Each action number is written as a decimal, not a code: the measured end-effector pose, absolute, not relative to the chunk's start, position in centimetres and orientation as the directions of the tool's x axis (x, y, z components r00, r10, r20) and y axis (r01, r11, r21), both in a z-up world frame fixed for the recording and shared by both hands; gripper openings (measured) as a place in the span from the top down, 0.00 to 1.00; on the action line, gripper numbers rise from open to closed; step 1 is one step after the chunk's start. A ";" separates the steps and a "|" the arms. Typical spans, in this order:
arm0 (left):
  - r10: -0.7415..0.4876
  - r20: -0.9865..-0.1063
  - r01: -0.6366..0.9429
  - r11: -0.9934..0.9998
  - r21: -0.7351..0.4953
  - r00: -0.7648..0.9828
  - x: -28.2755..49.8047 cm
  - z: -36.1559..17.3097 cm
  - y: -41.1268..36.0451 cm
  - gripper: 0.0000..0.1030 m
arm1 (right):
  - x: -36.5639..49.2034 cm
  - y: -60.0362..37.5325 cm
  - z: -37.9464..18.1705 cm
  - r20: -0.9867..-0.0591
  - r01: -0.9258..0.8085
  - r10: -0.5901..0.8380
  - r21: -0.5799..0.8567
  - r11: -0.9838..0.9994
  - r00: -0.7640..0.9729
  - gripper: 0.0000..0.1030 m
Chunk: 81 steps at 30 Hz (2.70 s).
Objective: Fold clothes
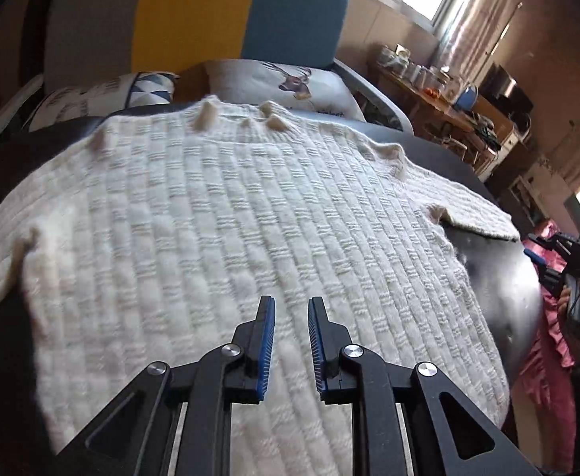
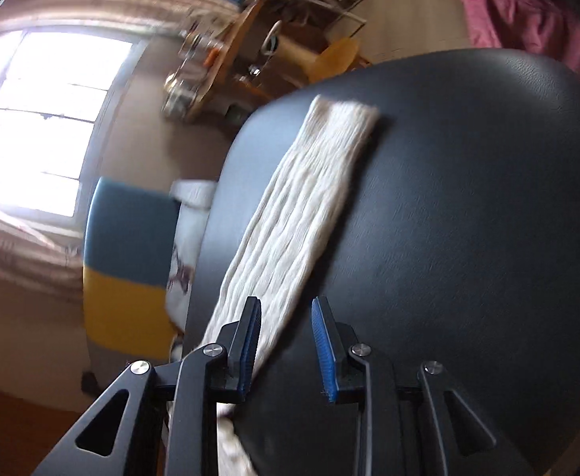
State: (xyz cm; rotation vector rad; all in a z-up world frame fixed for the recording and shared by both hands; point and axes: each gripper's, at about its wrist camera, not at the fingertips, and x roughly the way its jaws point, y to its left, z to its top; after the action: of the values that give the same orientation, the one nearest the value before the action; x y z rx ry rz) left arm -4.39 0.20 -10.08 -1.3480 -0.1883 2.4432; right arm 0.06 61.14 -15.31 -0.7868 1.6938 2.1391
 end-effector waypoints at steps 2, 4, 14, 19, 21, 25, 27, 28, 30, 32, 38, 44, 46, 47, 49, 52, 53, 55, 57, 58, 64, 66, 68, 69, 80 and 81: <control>0.394 -0.793 -0.274 -0.916 -0.294 -0.465 -7.0 -10.2 2.9 0.83 | -0.9 63.4 -16.1 -0.602 -0.582 -0.045 0.786 -0.209 -0.797 0.73; 0.390 -0.798 -0.308 -0.913 -0.268 -0.460 -9.2 -10.3 5.4 0.83 | -2.0 65.0 -16.9 -0.623 -0.608 -0.030 0.771 -0.191 -0.781 0.73; 0.346 -0.853 -0.302 -0.923 -0.236 -0.390 -18.1 -13.2 11.4 0.83 | -6.0 66.9 -18.7 -0.572 -0.551 -0.047 0.807 -0.211 -0.819 0.81; 0.324 -0.874 -0.295 -0.929 -0.223 -0.361 -19.0 -14.8 11.7 0.83 | -6.9 66.7 -18.6 -0.604 -0.566 -0.056 0.771 -0.292 -0.795 0.94; 0.315 -0.879 -0.300 -0.930 -0.211 -0.358 -19.0 -15.1 11.8 0.83 | -7.1 66.7 -18.6 -0.581 -0.540 -0.081 0.792 -0.284 -0.810 0.94; 0.326 -0.878 -0.302 -0.927 -0.223 -0.350 -19.0 -15.3 11.7 0.83 | -8.3 65.4 -17.5 -0.505 -0.438 -0.159 0.838 -0.325 -0.848 0.94; 0.346 -0.876 -0.290 -0.923 -0.253 -0.336 -19.2 -15.4 11.4 0.83 | -9.3 64.2 -16.6 -0.481 -0.390 -0.204 0.845 -0.364 -0.852 0.94; 0.358 -0.875 -0.279 -0.921 -0.273 -0.325 -19.4 -15.3 11.3 0.83 | -9.8 63.4 -16.1 -0.476 -0.370 -0.225 0.844 -0.389 -0.850 0.94; 0.387 -0.872 -0.248 -0.914 -0.321 -0.299 -19.8 -14.8 11.1 0.83 | -10.8 61.5 -15.2 -0.478 -0.332 -0.269 0.831 -0.446 -0.836 0.94; 0.434 -0.857 -0.231 -0.896 -0.380 -0.276 -20.2 -14.0 11.2 0.84 | -11.9 59.3 -14.5 -0.519 -0.319 -0.294 0.790 -0.524 -0.803 0.94; 0.696 -0.700 -0.328 -0.707 -0.627 -0.160 -21.1 -9.4 17.6 0.83 | -13.3 54.6 -14.6 -0.594 -0.289 -0.332 0.714 -0.638 -0.733 0.94; 0.796 -0.604 -0.292 -0.570 -0.768 0.034 -23.0 -9.2 28.3 0.64 | -13.2 51.1 -14.0 -0.651 -0.219 -0.336 0.618 -0.755 -0.681 0.94; 0.806 -0.587 -0.239 -0.556 -0.796 0.078 -23.8 -10.0 30.8 0.56 | -13.1 50.3 -14.0 -0.668 -0.193 -0.330 0.583 -0.790 -0.666 0.94; 0.808 -0.582 -0.214 -0.555 -0.804 0.088 -24.2 -10.3 31.6 0.55 | -13.0 49.8 -14.0 -0.679 -0.180 -0.323 0.560 -0.809 -0.659 0.94; 0.812 -0.572 -0.161 -0.554 -0.817 0.112 -25.0 -11.1 33.1 0.54 | -12.8 48.8 -13.9 -0.696 -0.154 -0.310 0.518 -0.841 -0.647 0.94; 0.805 -0.574 -0.078 -0.569 -0.819 0.151 -25.9 -12.7 34.1 0.54 | -12.6 47.8 -14.0 -0.716 -0.120 -0.286 0.459 -0.880 -0.637 0.94; 0.802 -0.576 -0.061 -0.575 -0.816 0.158 -26.1 -13.1 34.4 0.54 | -12.5 47.5 -14.0 -0.720 -0.111 -0.281 0.445 -0.889 -0.635 0.94; 0.798 -0.579 -0.030 -0.583 -0.812 0.166 -26.5 -13.8 34.5 0.54 | -12.4 47.1 -14.0 -0.730 -0.100 -0.264 0.414 -0.905 -0.630 0.94; 0.791 -0.589 -0.012 -0.596 -0.803 0.168 -26.7 -14.4 34.5 0.56 | -12.3 47.0 -14.2 -0.735 -0.098 -0.256 0.401 -0.911 -0.628 0.94; 0.779 -0.606 -0.025 -0.611 -0.792 0.162 -26.8 -14.4 34.5 0.70 | -12.3 47.1 -14.3 -0.739 -0.102 -0.247 0.392 -0.914 -0.626 0.94; 0.722 -0.688 -0.132 -0.677 -0.724 0.078 -26.3 -13.1 33.9 0.93 | -12.2 47.4 -13.8 -0.719 -0.121 -0.245 0.417 -0.901 -0.650 0.82; 0.725 -0.689 -0.163 -0.678 -0.717 0.018 -26.2 -11.8 33.0 0.93 | -11.4 48.1 -13.2 -0.672 -0.130 -0.295 0.506 -0.853 -0.679 0.79; 0.750 -0.660 -0.189 -0.655 -0.732 -0.040 -26.1 -9.8 31.4 0.93 | -10.3 49.4 -12.8 -0.612 -0.158 -0.336 0.611 -0.776 -0.715 0.76; 0.766 -0.639 -0.201 -0.638 -0.744 -0.065 -26.4 -8.8 30.6 0.93 | -9.6 50.2 -13.1 -0.565 -0.172 -0.376 0.691 -0.703 -0.734 0.73; 0.803 -0.523 -0.295 -0.594 -0.749 -0.286 -27.8 2.3 20.9 0.93 | -5.7 48.9 -21.0 0.019 -0.098 -0.526 0.976 0.194 -0.851 0.27; 0.803 -0.515 -0.299 -0.592 -0.749 -0.299 -27.7 3.0 19.9 0.93 | -6.0 48.1 -21.4 0.045 -0.093 -0.521 0.968 0.235 -0.852 0.16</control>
State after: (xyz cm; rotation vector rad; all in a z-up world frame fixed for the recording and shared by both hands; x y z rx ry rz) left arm -27.68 19.89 3.00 -1.2045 -0.6932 1.9556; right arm -6.02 48.10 -21.41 -0.7166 2.7283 2.0882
